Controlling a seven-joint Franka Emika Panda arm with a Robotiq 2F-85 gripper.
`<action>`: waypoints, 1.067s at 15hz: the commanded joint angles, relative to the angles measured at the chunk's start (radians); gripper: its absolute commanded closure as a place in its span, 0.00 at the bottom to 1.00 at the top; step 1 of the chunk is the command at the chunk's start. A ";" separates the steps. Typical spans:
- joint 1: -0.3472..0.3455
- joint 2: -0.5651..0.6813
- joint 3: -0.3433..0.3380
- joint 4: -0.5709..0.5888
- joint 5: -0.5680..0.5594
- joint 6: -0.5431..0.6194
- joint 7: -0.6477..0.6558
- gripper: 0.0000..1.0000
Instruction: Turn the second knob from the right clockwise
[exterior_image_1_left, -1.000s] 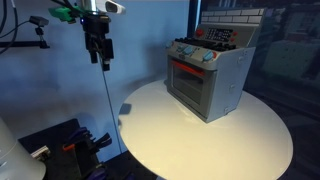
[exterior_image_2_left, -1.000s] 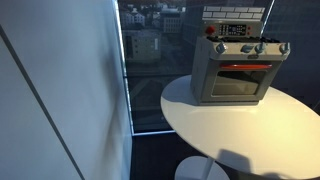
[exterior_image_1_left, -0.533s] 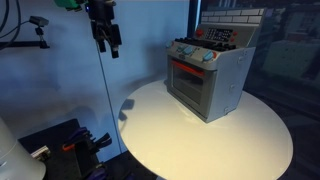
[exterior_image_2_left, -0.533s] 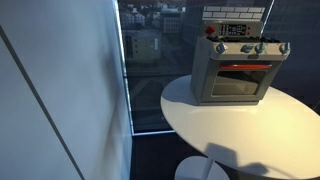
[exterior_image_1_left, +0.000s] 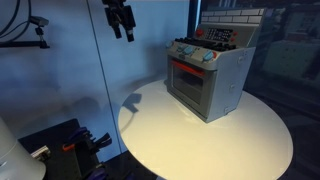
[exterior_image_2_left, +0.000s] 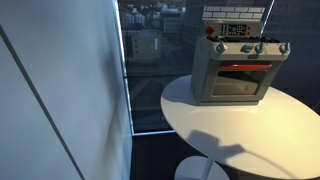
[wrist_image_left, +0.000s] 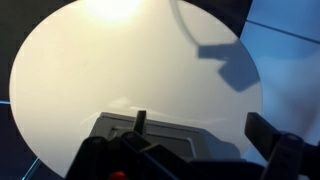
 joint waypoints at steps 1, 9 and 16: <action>-0.039 0.092 0.021 0.095 -0.044 0.062 0.076 0.00; -0.108 0.272 0.019 0.193 -0.159 0.263 0.218 0.00; -0.097 0.276 0.004 0.166 -0.157 0.277 0.210 0.00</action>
